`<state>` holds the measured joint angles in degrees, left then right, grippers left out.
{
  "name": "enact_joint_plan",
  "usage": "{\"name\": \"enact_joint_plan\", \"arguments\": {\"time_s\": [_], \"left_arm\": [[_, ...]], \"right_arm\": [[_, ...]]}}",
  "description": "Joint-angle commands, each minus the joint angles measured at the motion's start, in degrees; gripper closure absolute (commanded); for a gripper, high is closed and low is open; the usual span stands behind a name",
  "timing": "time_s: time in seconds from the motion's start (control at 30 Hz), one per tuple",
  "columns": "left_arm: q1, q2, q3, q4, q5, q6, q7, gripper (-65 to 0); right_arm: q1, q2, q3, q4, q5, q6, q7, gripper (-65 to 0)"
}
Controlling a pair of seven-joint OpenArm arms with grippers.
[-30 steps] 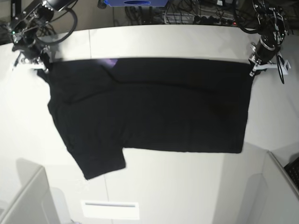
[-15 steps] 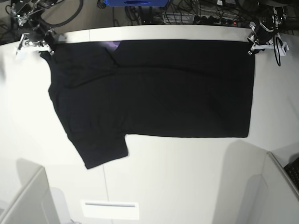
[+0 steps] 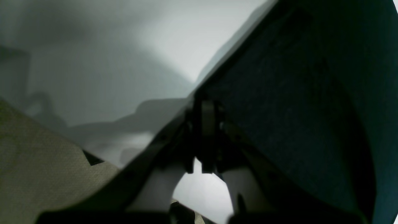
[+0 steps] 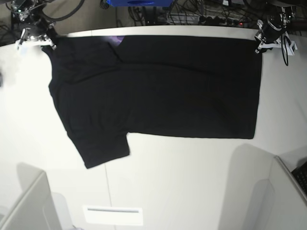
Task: Fold the T-shirt properly
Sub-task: 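Pull the shirt further toward the robot, then open both grippers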
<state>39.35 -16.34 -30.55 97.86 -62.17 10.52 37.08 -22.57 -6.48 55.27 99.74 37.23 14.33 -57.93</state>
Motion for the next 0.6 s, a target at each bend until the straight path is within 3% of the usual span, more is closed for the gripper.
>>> {"name": "enact_joint_plan", "arguments": {"time_s": [0.0,0.57], "left_arm": [[0.78,-0.5,-0.36,0.38,0.15,-0.11,-0.11,0.0],[3.42,-0.5,-0.36,0.73,-0.11,-0.11,-0.11,0.0]], "right_arm": [[-0.16,0.72,0.16,1.05,0.61,0.31,0.57,0.0],[1.16,1.95,-0.19,0.96,0.26,0.31,0.66,0.0]]}}
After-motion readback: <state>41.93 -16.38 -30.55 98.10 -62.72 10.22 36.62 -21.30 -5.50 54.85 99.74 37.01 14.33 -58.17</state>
